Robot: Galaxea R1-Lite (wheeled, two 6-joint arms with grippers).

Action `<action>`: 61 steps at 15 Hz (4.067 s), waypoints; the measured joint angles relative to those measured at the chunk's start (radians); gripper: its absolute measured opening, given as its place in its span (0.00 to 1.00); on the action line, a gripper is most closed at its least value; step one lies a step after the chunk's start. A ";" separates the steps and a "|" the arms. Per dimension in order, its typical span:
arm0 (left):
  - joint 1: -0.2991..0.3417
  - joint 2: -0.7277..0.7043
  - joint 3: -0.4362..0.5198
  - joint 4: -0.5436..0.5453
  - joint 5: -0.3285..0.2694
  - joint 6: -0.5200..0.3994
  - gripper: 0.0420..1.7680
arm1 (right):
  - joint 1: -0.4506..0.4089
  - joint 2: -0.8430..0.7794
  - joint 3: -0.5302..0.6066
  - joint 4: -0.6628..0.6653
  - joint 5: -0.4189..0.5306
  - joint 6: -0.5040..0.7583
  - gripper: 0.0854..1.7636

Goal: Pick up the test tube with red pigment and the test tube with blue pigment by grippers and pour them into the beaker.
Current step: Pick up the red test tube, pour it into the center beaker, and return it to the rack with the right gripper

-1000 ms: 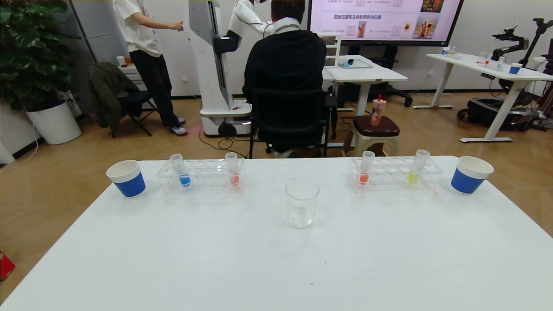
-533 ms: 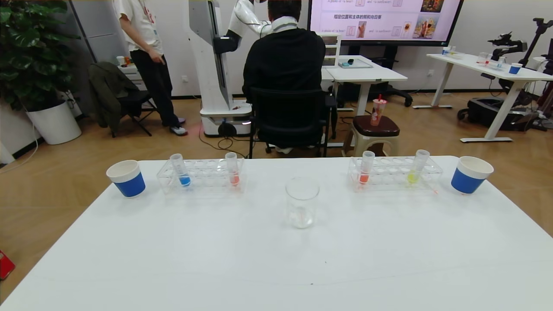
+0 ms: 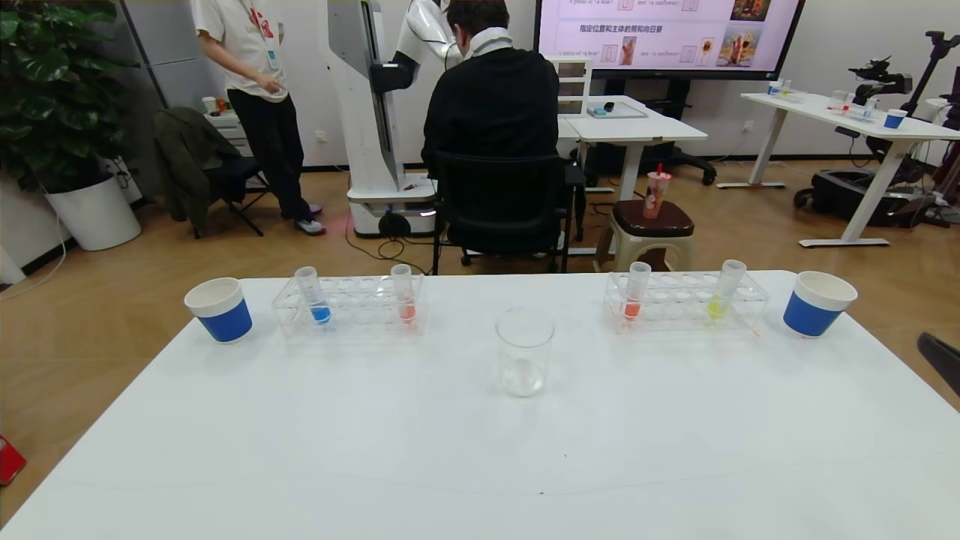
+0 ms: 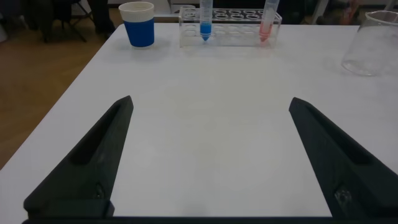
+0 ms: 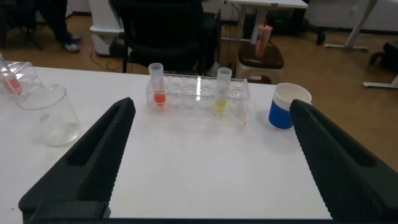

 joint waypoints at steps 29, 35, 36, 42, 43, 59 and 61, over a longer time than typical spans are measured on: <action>0.000 0.000 0.000 0.000 0.000 0.000 0.99 | 0.217 1.512 -0.723 -0.797 -0.244 0.056 0.98; -0.001 0.000 0.000 0.000 0.000 0.000 0.99 | 0.236 1.518 -0.713 -0.873 -0.245 0.043 0.18; 0.002 0.000 0.000 0.000 0.000 0.000 0.99 | 0.236 1.515 -0.711 -0.873 -0.247 0.043 0.32; 0.000 0.000 0.000 0.000 0.000 0.000 0.99 | 0.228 1.502 -0.707 -0.867 -0.245 0.027 0.25; 0.000 0.000 0.000 0.000 0.000 0.000 0.99 | 0.227 1.497 -0.707 -0.868 -0.244 0.017 0.25; 0.000 0.000 0.000 0.000 0.000 0.000 0.99 | 0.198 1.309 -0.764 -0.696 -0.077 -0.109 0.25; 0.000 0.000 0.000 0.000 0.000 0.000 0.99 | 0.212 1.290 -0.751 -0.695 -0.018 -0.108 0.25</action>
